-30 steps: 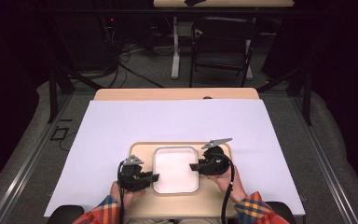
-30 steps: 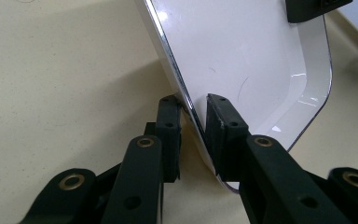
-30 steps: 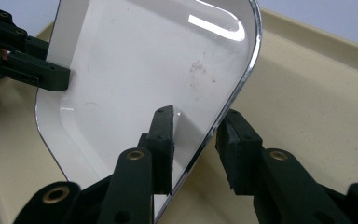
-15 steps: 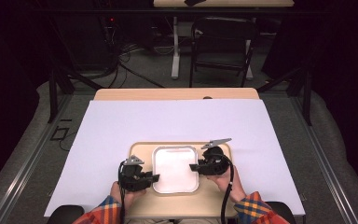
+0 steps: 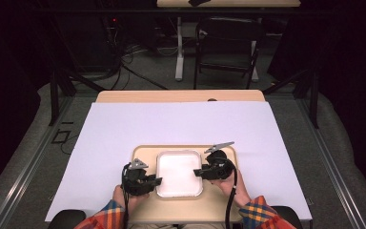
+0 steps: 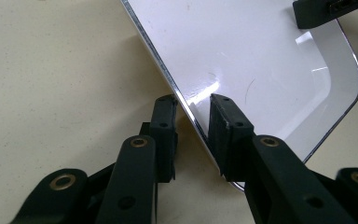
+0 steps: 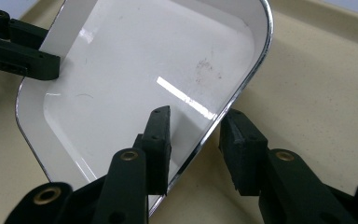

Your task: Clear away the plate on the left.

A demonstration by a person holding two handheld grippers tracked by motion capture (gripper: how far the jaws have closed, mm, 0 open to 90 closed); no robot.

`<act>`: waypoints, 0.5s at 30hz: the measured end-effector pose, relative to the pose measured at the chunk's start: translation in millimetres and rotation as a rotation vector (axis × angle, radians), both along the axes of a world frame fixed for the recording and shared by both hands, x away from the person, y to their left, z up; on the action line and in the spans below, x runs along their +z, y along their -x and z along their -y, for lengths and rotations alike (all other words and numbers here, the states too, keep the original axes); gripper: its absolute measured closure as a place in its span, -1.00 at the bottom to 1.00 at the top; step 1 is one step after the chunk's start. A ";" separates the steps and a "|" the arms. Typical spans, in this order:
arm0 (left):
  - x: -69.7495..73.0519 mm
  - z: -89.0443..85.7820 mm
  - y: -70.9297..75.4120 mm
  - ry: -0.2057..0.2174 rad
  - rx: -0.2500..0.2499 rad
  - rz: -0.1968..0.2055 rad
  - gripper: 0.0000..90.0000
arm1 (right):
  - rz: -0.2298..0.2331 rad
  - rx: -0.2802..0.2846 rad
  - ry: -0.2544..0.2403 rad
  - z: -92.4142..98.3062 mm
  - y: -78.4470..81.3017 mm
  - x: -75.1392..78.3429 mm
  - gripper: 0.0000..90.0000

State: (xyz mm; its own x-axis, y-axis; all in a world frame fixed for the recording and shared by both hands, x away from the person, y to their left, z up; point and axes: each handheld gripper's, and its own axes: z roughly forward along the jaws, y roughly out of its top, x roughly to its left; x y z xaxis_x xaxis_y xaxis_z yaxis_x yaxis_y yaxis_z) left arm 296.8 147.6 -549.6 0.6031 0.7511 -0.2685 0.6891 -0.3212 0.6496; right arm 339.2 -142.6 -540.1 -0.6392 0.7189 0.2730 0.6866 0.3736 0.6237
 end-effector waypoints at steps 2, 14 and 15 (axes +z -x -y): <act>-0.2 0.2 -0.4 -0.007 -0.003 -0.001 0.59 | -0.005 -0.002 0.001 -0.6 -0.2 -0.8 0.38; -2.4 1.0 -1.9 -0.016 -0.002 -0.003 0.57 | -0.023 -0.006 0.023 -4.2 -2.7 -4.9 0.23; -2.3 1.0 -1.9 -0.016 -0.002 -0.008 0.57 | -0.025 -0.005 0.025 -4.9 -2.9 -5.2 0.22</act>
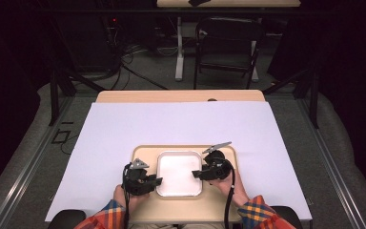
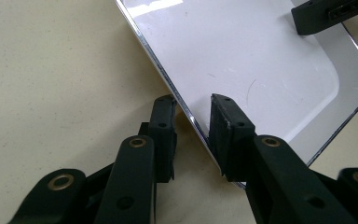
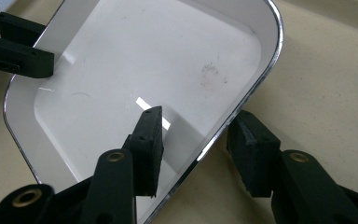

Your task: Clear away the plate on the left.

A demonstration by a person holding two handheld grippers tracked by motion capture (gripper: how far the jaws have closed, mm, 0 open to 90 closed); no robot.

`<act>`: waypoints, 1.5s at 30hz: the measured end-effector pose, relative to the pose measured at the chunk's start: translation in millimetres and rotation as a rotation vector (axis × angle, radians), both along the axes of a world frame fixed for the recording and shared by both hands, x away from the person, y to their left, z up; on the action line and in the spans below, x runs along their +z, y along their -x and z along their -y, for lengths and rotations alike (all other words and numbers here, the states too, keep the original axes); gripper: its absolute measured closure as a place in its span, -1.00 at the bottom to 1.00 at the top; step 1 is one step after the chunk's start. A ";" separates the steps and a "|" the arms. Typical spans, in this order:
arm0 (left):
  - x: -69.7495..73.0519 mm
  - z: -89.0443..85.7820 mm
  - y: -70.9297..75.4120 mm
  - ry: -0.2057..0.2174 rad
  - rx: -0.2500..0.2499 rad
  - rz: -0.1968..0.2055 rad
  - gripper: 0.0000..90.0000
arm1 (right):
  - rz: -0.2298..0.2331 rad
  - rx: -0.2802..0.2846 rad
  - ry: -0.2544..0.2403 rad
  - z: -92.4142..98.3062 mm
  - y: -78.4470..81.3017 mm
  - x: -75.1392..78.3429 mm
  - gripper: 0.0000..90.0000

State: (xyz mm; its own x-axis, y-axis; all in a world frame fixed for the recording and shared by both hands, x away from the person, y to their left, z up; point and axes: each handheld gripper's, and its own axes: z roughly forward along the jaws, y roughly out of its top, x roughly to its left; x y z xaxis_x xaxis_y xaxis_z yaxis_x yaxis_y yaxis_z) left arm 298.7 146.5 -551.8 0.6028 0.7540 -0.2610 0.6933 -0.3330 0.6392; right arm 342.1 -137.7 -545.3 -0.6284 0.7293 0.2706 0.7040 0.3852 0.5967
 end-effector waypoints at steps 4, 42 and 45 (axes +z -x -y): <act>-0.3 -0.1 -0.1 -0.001 0.001 0.000 0.56 | 0.005 -0.002 0.008 -2.4 -0.5 -0.7 0.18; 2.3 -0.6 -2.5 -0.038 0.013 0.018 0.13 | 0.089 0.008 0.104 -5.1 1.4 -1.2 -0.27; 5.7 -2.3 -3.2 -0.042 0.019 0.031 -0.07 | 0.104 0.005 0.113 -4.6 3.6 1.3 -0.41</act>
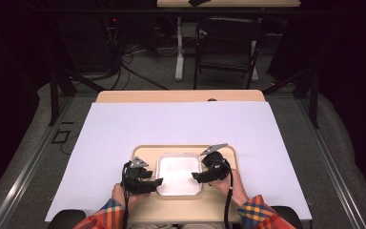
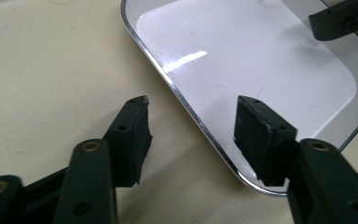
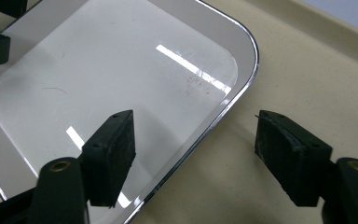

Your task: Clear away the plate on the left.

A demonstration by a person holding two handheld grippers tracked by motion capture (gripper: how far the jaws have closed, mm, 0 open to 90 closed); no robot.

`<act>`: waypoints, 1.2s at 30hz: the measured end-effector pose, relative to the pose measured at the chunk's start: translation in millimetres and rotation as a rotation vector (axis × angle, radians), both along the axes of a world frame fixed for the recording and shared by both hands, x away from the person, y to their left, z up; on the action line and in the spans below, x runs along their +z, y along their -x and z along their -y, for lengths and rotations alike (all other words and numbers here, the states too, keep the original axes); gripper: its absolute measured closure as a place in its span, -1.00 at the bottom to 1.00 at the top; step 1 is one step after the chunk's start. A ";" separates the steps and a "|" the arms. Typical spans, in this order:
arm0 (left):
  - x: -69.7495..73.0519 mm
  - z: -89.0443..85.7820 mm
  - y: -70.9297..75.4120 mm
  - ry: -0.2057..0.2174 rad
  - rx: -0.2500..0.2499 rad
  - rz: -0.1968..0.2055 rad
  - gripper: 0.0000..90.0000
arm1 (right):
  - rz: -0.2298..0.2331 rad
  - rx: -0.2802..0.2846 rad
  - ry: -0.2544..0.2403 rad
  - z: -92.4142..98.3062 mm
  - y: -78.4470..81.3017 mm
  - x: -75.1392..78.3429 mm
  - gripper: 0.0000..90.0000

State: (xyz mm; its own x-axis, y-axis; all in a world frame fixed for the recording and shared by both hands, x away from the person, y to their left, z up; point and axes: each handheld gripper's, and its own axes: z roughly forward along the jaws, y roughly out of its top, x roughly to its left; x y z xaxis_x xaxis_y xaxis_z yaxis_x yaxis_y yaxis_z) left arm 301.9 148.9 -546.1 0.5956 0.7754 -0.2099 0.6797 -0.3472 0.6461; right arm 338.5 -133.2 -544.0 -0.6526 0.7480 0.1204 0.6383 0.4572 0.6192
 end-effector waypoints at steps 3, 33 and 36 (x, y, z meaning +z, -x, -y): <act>4.0 -2.0 -0.3 0.000 -0.004 0.025 -0.20 | 0.036 0.014 0.006 0.3 2.7 3.2 -0.53; 55.9 -41.2 15.5 0.048 -0.133 0.317 -0.83 | 0.435 0.104 -0.086 42.0 46.2 56.2 -1.00; 55.4 -47.2 18.8 0.044 -0.129 0.331 -0.85 | 0.460 0.095 -0.092 50.6 50.3 58.9 -1.00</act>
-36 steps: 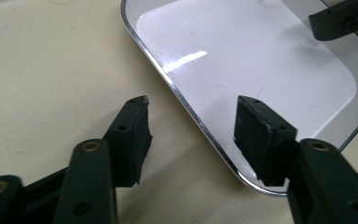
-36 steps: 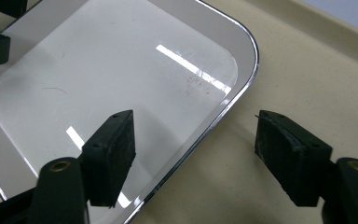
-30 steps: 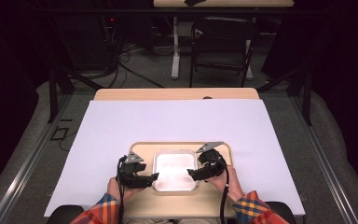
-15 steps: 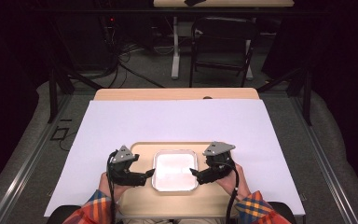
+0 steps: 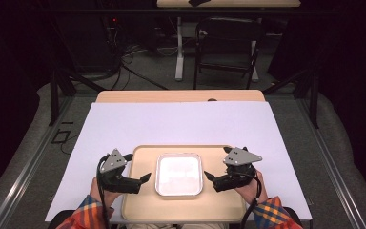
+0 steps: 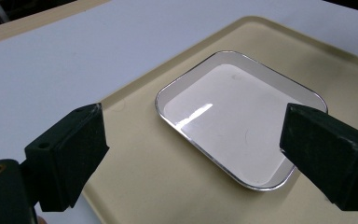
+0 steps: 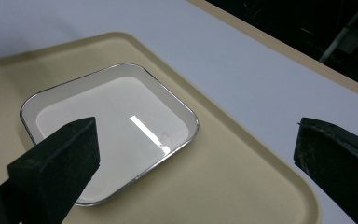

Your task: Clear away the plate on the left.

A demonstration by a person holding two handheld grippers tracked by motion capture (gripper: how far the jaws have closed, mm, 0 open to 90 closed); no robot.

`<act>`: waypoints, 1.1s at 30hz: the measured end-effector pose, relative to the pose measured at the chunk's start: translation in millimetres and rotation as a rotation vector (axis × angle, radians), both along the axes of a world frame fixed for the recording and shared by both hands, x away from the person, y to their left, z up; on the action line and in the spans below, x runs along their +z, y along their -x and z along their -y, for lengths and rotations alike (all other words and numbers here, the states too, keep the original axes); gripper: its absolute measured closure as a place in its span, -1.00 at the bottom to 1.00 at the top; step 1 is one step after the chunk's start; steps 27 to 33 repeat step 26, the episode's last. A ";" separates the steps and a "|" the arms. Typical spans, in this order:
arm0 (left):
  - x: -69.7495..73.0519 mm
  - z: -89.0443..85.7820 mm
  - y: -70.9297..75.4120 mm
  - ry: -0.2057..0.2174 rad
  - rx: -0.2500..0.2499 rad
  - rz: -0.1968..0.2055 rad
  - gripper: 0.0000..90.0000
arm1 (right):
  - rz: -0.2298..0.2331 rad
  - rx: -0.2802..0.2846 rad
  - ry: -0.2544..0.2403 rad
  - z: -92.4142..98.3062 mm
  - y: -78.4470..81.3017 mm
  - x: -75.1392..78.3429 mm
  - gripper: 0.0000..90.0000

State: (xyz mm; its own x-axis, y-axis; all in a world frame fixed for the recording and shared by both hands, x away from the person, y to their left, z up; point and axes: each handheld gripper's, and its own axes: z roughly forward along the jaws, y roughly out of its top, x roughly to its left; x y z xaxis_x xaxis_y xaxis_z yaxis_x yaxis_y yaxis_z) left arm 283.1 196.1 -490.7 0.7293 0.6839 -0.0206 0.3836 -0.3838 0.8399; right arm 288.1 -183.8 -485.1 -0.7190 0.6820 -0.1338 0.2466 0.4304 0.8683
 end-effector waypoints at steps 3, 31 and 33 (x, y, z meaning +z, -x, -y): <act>-1.2 -6.3 2.7 0.002 -0.001 0.012 -0.87 | 0.017 -0.019 -0.005 10.6 5.1 1.1 -1.00; -16.0 -51.8 19.2 0.004 0.101 0.065 -0.91 | 0.050 -0.216 -0.059 80.1 40.7 -14.6 -1.00; -16.0 -51.8 19.2 0.004 0.101 0.065 -0.91 | 0.050 -0.216 -0.059 80.1 40.7 -14.6 -1.00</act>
